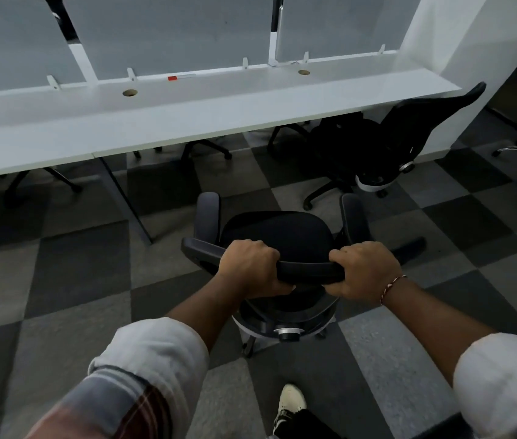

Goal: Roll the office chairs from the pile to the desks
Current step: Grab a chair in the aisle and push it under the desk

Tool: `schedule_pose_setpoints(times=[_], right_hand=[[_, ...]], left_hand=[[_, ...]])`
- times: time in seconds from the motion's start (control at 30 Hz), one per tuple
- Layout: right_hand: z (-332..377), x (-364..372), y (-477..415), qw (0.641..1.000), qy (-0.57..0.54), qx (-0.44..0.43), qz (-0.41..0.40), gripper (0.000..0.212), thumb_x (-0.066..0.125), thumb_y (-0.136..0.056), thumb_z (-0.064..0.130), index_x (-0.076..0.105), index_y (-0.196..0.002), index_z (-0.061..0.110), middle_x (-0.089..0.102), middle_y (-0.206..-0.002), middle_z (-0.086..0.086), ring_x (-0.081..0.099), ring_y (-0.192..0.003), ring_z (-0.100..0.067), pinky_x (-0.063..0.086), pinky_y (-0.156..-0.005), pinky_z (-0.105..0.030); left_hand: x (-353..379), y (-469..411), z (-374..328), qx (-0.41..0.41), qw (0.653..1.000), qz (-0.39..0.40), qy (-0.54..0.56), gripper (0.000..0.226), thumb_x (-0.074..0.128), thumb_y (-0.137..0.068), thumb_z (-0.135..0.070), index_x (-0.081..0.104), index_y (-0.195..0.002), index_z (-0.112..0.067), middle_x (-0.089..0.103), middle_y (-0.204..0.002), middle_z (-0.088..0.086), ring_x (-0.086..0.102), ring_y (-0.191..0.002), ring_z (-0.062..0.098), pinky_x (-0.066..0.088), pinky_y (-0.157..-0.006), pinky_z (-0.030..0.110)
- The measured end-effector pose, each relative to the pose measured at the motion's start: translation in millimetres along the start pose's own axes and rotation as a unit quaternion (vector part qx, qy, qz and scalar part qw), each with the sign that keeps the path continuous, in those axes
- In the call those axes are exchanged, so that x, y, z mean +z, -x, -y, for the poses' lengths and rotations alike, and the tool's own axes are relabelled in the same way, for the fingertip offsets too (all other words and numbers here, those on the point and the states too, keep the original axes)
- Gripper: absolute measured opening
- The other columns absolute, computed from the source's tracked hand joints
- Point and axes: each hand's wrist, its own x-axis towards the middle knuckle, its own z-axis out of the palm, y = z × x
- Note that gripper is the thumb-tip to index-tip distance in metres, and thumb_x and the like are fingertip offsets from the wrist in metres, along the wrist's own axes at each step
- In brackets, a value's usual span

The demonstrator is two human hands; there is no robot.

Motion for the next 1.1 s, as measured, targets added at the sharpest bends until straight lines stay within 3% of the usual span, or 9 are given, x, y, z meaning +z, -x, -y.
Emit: schedule_pose_setpoints(times=[0.2, 0.5, 0.63, 0.8, 1.1], right_hand=[[-25.0, 7.1, -24.8, 1.0, -0.01, -0.023, -0.002, 0.039, 0.07, -0.064, 0.057, 0.058, -0.069, 0.021, 0.052, -0.052, 0.005, 0.048, -0.042, -0.016, 0.043, -0.045, -0.028], [-64.6, 20.7, -98.3, 0.998, -0.005, -0.061, 0.005, 0.037, 0.069, -0.059, 0.057, 0.058, -0.069, 0.024, 0.053, -0.053, 0.007, 0.05, -0.044, -0.015, 0.032, -0.049, -0.023], [-64.2, 38.9, -142.3, 0.997, -0.015, -0.078, -0.005, 0.037, 0.073, -0.061, 0.055, 0.058, -0.07, 0.023, 0.052, -0.053, 0.007, 0.048, -0.044, -0.015, 0.029, -0.05, -0.023], [-63.1, 60.8, -208.1, 0.996, -0.017, -0.091, -0.02, 0.038, 0.073, -0.061, 0.056, 0.058, -0.07, 0.023, 0.052, -0.053, 0.006, 0.049, -0.044, -0.016, 0.028, -0.052, -0.024], [-61.7, 101.4, -344.1, 0.996, -0.009, -0.084, -0.024, 0.042, 0.072, -0.06, 0.059, 0.058, -0.072, 0.021, 0.054, -0.055, 0.003, 0.052, -0.046, -0.021, 0.037, -0.05, -0.027]], left_hand=[[-5.9, -30.6, 12.7, -0.001, 1.0, 0.016, -0.002, 0.054, 0.052, -0.076, -0.084, 0.057, -0.077, -0.031, 0.059, -0.069, -0.01, 0.057, -0.062, 0.007, 0.038, -0.055, 0.024], [-13.3, -79.8, 36.0, -0.078, 0.996, 0.023, -0.023, 0.058, 0.051, -0.073, -0.086, 0.063, -0.081, -0.03, 0.061, -0.071, -0.011, 0.062, -0.069, 0.011, 0.044, -0.061, 0.028], [-11.1, -97.8, 69.2, -0.113, 0.993, 0.021, -0.031, 0.053, 0.052, -0.071, -0.086, 0.056, -0.074, -0.033, 0.053, -0.066, -0.013, 0.061, -0.069, 0.011, 0.038, -0.063, 0.028], [-11.2, -126.0, 124.3, -0.144, 0.988, 0.024, -0.047, 0.056, 0.052, -0.068, -0.086, 0.067, -0.081, -0.033, 0.059, -0.071, -0.01, 0.064, -0.074, 0.014, 0.037, -0.062, 0.029], [-17.5, -193.5, 249.5, -0.143, 0.987, 0.039, -0.057, 0.053, 0.056, -0.071, -0.081, 0.07, -0.086, -0.032, 0.06, -0.071, -0.01, 0.062, -0.07, 0.016, 0.04, -0.062, 0.029]])
